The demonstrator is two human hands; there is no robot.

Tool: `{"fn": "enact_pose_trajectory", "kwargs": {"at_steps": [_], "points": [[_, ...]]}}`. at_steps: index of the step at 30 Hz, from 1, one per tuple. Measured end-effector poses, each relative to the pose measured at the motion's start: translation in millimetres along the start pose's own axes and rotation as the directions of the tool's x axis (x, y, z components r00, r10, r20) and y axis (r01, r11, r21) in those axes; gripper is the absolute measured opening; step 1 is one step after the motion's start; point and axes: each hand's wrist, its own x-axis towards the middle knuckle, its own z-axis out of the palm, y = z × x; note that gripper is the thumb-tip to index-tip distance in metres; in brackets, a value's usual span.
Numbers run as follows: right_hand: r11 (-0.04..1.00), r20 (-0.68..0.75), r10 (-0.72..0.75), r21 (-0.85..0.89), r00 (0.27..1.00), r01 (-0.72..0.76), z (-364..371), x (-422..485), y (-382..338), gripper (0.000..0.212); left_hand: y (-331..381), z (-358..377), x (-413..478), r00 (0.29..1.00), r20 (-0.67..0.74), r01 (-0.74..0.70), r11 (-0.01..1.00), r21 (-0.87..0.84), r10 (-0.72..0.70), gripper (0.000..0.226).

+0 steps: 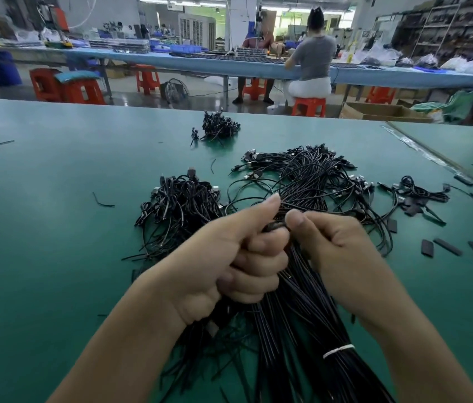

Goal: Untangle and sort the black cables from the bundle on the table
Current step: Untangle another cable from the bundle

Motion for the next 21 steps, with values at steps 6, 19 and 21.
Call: {"fn": "enact_pose_trajectory", "kwargs": {"at_steps": [6,19,21], "points": [[0.978,0.212,-0.003,-0.205,0.977,0.047,17.5,-6.3,-9.3,0.027,6.2,-2.6,6.8,0.884,-0.311,-0.452,0.812,-0.369,0.35,0.052],[0.981,-0.11,-0.175,-0.103,0.978,0.164,-4.0,-0.8,-6.0,0.024,-12.2,-3.5,8.9,0.929,-0.347,0.029,0.907,0.419,0.131,0.061],[0.987,-0.162,-0.157,-0.015,0.974,0.157,-2.7,1.0,-4.2,0.026,-7.2,-5.1,5.4,0.967,-0.246,-0.01,0.968,0.249,0.073,0.055]]}}
